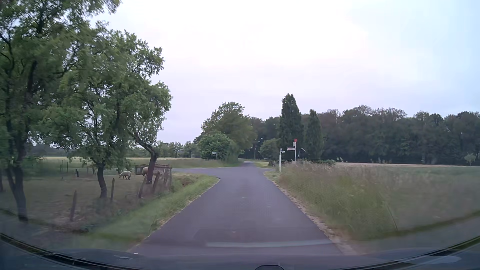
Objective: Follow the waypoints while adhering to traffic rules and regulations
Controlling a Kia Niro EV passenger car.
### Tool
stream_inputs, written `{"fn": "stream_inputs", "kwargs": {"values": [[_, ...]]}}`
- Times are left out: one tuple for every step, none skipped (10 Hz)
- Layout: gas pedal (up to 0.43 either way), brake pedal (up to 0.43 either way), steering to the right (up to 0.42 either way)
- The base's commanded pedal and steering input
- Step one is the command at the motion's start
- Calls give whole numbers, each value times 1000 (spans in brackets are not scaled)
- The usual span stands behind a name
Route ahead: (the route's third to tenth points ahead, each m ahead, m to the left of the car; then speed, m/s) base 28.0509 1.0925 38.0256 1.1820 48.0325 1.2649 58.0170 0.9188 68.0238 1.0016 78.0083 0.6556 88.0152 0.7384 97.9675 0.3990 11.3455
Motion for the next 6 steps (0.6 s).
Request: {"fn": "stream_inputs", "kwargs": {"values": [[130, 0, -1], [130, 0, -1], [130, 0, -1], [130, 0, -1], [130, 0, -1], [130, 0, -1]]}}
